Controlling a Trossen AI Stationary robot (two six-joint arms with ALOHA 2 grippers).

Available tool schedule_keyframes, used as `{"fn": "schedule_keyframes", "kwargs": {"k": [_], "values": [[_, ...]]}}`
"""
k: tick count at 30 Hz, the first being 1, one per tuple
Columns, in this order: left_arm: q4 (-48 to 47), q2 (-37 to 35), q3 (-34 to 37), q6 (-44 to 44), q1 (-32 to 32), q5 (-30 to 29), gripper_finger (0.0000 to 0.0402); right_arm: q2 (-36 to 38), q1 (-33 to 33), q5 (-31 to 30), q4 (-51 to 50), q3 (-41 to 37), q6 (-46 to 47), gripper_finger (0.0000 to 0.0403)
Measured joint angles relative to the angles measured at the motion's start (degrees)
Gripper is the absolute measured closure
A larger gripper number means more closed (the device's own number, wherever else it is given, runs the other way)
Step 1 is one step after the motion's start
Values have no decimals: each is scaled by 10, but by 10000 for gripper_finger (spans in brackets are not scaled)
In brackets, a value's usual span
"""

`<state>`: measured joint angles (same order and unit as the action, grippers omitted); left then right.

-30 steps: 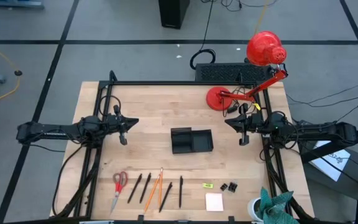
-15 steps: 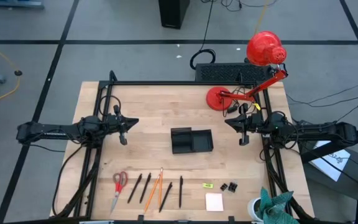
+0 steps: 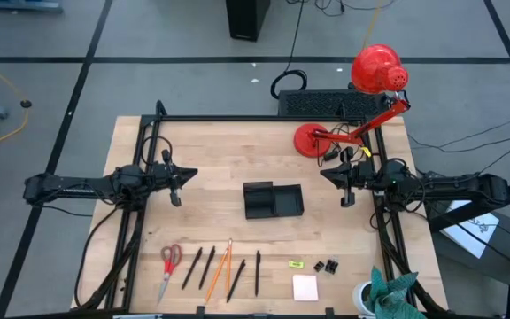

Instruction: Pick and place office supplies into organizer

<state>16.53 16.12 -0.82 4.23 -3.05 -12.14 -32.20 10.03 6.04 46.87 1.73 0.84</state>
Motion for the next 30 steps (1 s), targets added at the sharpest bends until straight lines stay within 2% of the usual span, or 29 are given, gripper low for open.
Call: {"fn": "schedule_keyframes", "kwargs": {"k": [30], "values": [[3,0,0,0,0,0,371,0,0,0,10,0,0,403]]}}
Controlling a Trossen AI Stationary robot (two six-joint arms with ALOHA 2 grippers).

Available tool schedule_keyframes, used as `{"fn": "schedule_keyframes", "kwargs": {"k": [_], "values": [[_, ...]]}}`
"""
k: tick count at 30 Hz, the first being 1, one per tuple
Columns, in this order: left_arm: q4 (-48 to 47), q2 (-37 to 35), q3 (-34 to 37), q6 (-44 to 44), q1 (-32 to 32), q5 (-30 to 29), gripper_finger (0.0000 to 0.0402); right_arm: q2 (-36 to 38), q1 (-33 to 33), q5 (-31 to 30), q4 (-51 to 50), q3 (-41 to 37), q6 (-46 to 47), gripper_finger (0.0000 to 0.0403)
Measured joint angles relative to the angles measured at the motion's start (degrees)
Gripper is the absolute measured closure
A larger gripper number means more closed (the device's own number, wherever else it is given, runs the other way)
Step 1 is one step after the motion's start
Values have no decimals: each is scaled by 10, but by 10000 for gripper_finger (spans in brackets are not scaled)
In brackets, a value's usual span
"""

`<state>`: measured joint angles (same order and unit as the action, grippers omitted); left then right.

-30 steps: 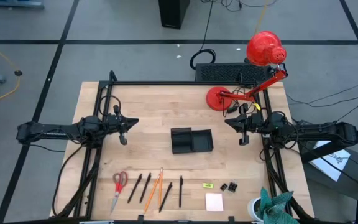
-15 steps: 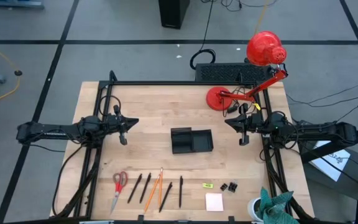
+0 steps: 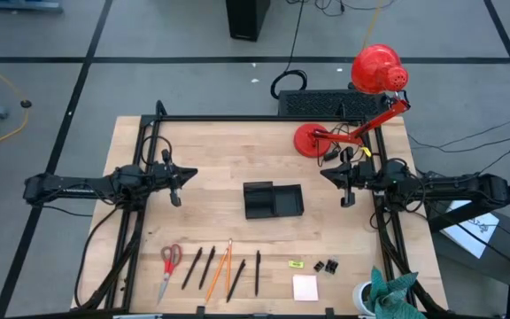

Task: Pick and place office supplies into organizer
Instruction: Put the right black binder clip into the black desk organizer

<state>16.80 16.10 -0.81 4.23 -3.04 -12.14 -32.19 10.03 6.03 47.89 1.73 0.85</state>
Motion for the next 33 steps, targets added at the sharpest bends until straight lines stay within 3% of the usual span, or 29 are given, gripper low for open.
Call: {"fn": "schedule_keyframes", "kwargs": {"k": [10,15,23,27,33], "values": [[12,0,0,1,0,0,371,0,0,0,5,0,0,403],[50,0,0,46,0,-5,371,0,0,2,5,0,0,403],[71,0,0,107,0,-74,371,-1,-1,4,20,6,-20,402],[98,0,0,124,0,-79,371,-4,-21,11,-111,49,-57,390],[115,1,0,120,0,-75,371,-15,-113,-120,-362,194,-122,360]]}}
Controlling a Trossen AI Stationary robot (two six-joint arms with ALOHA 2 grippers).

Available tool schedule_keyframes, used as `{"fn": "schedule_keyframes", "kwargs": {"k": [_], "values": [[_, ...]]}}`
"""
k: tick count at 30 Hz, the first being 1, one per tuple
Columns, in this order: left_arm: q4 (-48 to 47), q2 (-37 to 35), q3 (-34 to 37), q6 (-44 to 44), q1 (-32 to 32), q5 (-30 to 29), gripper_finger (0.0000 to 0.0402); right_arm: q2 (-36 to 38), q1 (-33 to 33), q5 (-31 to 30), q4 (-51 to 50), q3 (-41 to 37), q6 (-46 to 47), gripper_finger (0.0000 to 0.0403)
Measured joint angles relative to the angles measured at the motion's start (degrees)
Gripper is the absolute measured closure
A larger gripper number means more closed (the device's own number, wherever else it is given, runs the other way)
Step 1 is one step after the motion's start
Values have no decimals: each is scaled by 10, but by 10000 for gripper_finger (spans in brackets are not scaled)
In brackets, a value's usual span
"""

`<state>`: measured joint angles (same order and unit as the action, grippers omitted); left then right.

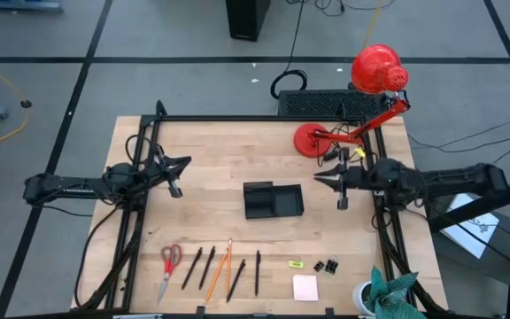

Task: Pick and place office supplies into organizer
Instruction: Put the right black binder clip into the black desk organizer

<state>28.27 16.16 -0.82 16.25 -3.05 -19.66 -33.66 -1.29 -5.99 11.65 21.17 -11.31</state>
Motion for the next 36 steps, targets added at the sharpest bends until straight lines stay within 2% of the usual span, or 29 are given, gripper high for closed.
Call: {"fn": "schedule_keyframes", "kwargs": {"k": [3,7,12,17,21,30,36], "values": [[8,0,0,-1,0,0,371,-16,-63,-56,-164,83,4,344],[54,0,0,-19,0,-15,371,-50,-147,-101,-317,155,82,319],[109,0,0,-38,0,-19,371,-102,-250,-105,-408,199,193,283],[82,0,0,-48,0,-19,371,-161,-334,-89,-476,209,319,254],[65,0,0,-45,0,-19,371,-206,-354,-61,-502,210,406,237],[67,0,0,18,0,-19,371,-292,-356,-52,-487,210,473,204],[67,0,0,44,0,-20,371,-335,-356,33,-445,210,527,196]]}}
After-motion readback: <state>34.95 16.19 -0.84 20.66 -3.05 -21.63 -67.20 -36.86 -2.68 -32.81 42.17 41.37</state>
